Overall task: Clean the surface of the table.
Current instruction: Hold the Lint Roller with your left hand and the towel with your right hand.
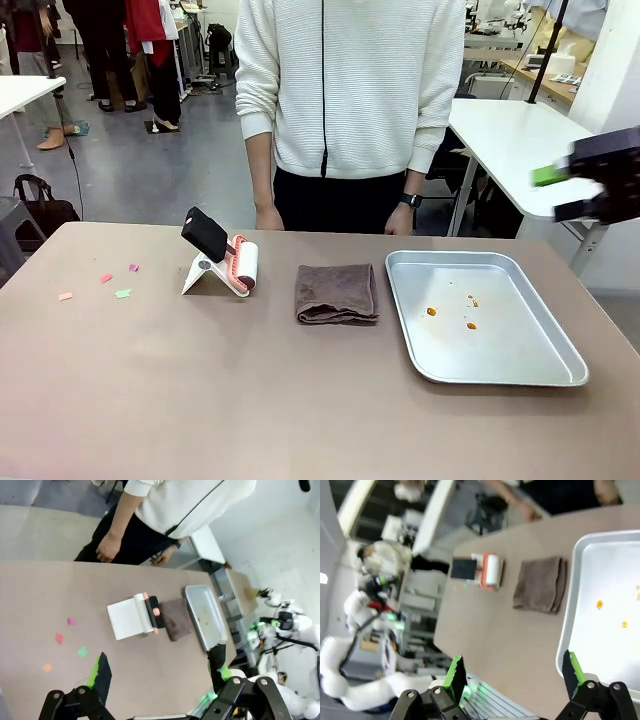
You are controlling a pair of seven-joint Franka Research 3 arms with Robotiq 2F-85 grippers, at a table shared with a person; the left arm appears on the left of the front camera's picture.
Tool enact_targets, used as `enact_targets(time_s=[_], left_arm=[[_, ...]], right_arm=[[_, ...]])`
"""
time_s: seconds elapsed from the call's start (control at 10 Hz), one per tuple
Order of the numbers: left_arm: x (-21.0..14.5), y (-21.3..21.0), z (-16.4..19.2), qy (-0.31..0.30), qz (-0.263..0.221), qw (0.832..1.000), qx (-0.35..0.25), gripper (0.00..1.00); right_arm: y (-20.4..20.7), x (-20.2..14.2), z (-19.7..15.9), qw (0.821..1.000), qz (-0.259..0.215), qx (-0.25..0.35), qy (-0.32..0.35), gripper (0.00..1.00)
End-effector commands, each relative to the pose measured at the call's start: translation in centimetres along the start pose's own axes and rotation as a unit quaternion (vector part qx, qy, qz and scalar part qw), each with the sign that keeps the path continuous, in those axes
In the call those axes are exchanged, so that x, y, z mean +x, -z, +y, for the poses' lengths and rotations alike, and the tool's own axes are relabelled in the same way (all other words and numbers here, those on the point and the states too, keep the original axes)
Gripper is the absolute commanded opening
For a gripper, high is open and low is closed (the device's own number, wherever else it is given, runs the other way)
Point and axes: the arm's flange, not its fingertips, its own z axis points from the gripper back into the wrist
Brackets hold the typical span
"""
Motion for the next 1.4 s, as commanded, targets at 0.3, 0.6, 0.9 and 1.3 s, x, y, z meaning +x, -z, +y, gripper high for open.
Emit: enact_targets(time_s=[0.3,0.6,0.9,1.3], left_arm=[[2.2,14.9,-4.7,0.054,0.069,0.995,0.039,1.0],[1.0,20.7,-2.9,0.052,0.133,0.986,0.082,1.0],[-0.1,24.6,-2.3,0.027,0.165,0.984,0.053,1.0],[-1.1,24.7,-1.5,0.039,0.164,0.983,0.068,1.0]], right_arm=[[15.8,3.6,3.3,0.983,0.126,-0.13,-0.033,1.0],[24.1,2.7,4.2,0.977,0.136,-0.165,-0.013,1.0],[26.8,1.5,3.2,0.977,0.128,-0.17,0.006,1.0],[26.5,0.9,3.3,0.975,0.153,-0.158,-0.011,1.0]])
